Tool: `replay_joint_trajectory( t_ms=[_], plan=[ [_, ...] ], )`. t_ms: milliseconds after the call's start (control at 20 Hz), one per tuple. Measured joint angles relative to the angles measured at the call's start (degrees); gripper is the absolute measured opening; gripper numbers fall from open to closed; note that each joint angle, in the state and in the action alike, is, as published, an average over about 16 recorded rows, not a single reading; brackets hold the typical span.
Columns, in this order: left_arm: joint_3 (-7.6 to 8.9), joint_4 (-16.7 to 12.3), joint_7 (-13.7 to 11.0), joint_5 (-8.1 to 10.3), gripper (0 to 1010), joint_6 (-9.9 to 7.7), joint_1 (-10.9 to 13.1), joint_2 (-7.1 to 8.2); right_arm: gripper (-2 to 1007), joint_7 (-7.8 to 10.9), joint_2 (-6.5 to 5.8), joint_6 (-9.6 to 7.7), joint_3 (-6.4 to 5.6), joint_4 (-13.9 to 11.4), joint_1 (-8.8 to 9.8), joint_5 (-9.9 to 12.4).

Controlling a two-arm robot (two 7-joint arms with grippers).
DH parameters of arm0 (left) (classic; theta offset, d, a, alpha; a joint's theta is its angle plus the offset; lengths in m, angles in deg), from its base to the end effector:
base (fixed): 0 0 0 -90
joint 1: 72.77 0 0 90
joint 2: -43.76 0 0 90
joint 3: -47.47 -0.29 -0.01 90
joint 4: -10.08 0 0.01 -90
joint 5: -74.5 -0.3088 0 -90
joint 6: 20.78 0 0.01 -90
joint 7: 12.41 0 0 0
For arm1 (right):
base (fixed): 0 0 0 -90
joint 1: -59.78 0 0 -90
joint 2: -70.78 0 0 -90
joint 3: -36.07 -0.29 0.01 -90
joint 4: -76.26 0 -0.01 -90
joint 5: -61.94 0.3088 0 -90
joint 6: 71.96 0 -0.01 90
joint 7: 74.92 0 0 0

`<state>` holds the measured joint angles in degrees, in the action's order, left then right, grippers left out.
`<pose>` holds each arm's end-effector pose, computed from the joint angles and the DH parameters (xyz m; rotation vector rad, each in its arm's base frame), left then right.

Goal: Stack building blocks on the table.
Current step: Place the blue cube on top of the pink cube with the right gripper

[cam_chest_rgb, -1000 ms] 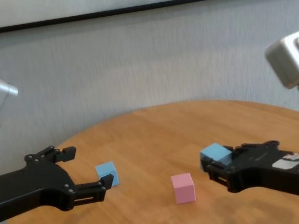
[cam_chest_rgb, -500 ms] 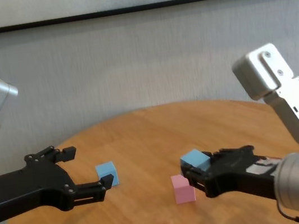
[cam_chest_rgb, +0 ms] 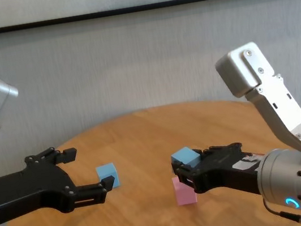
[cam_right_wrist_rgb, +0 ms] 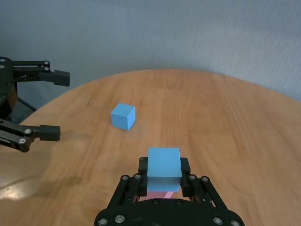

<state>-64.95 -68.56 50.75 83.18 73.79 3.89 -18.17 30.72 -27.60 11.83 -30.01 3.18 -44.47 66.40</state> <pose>0.3754 0.0624 -0.2982 0.3451 -0.2073 0.8082 0.3765 0.0678 -0.3249 -0.2822 0.0416 -0.9399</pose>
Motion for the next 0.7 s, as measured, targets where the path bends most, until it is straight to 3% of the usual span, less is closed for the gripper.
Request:
replay_joint_trajectory(
  t_ms=[700],
  plan=[
    [0.0, 0.0, 0.0, 0.0, 1002, 0.0, 0.0, 0.0, 357, -0.33, 2.33, 0.88, 0.13, 4.91, -2.41, -2.18]
  ],
)
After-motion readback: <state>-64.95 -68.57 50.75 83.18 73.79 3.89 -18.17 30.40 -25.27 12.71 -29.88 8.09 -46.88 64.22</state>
